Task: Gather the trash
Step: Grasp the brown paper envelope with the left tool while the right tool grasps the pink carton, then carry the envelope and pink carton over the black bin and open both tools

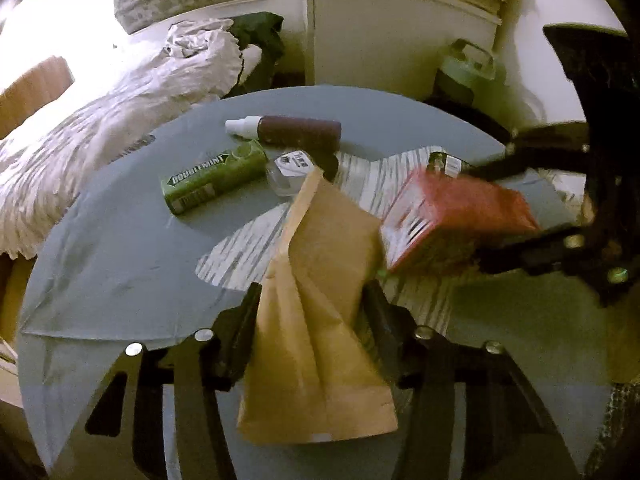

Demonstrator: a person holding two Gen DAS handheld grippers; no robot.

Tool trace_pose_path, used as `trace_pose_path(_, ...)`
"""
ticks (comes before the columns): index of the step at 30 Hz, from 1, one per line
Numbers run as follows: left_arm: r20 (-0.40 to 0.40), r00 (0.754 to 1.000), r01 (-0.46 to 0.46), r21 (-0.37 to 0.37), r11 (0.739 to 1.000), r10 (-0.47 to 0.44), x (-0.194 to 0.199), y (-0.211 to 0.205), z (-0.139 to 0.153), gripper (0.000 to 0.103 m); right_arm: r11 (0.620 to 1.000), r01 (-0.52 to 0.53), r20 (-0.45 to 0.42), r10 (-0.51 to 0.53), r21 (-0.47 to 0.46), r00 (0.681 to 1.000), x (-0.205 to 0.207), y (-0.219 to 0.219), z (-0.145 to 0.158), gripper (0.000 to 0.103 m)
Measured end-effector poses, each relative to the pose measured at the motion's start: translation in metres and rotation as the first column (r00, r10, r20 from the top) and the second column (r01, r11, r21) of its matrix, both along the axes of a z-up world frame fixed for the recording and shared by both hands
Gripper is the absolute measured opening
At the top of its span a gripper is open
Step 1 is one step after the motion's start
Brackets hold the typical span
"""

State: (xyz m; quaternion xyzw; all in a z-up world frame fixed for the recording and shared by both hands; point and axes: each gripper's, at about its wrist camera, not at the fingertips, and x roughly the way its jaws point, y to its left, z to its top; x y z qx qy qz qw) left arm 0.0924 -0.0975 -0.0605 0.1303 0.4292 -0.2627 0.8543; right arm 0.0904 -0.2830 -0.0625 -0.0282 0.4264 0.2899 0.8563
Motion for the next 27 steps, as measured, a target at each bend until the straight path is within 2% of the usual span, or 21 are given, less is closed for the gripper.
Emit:
trace_pose_path(1,-0.007,1.0,-0.012,-0.02,1.0,0.011,0.001,0.004,0.001,0.047,1.0,-0.005,-0.013,0.005,-0.007,1.0,0.002,0.003,-0.004,0.048)
trace_pose_path(2,-0.013,1.0,-0.021,-0.036,0.999,0.02,0.002,0.007,0.001,0.045,1.0,-0.009,-0.024,0.009,-0.005,1.0,0.002,0.005,-0.006,0.041)
trace_pose_path(4,-0.027,0.998,-0.055,-0.074,0.996,0.053,0.003,0.016,0.003,0.045,1.0,-0.001,-0.023,0.001,0.025,1.0,0.0,0.004,-0.007,0.035)
trace_pose_path(7,-0.033,0.997,-0.079,-0.153,0.985,0.075,0.002,0.024,0.014,0.044,0.992,0.033,-0.007,-0.033,0.118,0.999,-0.004,-0.011,-0.002,0.033)
trace_pose_path(9,-0.016,0.997,-0.082,-0.182,0.98,0.08,0.001,0.021,0.026,0.044,0.973,0.076,0.006,-0.08,0.218,0.997,-0.008,-0.033,0.007,0.033)
trace_pose_path(12,0.01,0.998,-0.06,-0.234,0.97,0.064,0.002,0.005,0.046,0.044,0.923,0.165,0.035,-0.188,0.348,0.981,-0.016,-0.078,0.019,0.033)
trace_pose_path(14,0.021,0.999,-0.034,-0.266,0.963,0.041,0.006,-0.013,0.058,0.045,0.881,0.239,0.057,-0.286,0.408,0.957,-0.022,-0.113,0.025,0.033)
trace_pose_path(16,0.034,0.999,0.0,-0.295,0.956,0.01,0.009,-0.035,0.067,0.045,0.837,0.323,0.073,-0.392,0.442,0.917,-0.028,-0.147,0.026,0.033)
trace_pose_path(19,0.052,0.997,0.067,-0.332,0.941,-0.053,0.018,-0.081,0.078,0.045,0.72,0.487,0.057,-0.586,0.494,0.808,-0.04,-0.207,0.021,0.033)
trace_pose_path(22,0.076,0.99,0.142,-0.36,0.922,-0.123,0.03,-0.136,0.085,0.045,0.583,0.637,0.022,-0.746,0.505,0.665,-0.051,-0.262,0.008,0.033)
trace_pose_path(24,0.079,0.984,0.177,-0.375,0.91,-0.158,0.037,-0.168,0.085,0.045,0.523,0.699,0.0,-0.8,0.487,0.599,-0.052,-0.285,-0.001,0.033)
trace_pose_path(27,0.049,0.98,0.198,-0.399,0.895,-0.195,0.054,-0.212,0.077,0.045,0.462,0.758,-0.014,-0.85,0.46,0.527,-0.052,-0.309,-0.015,0.033)
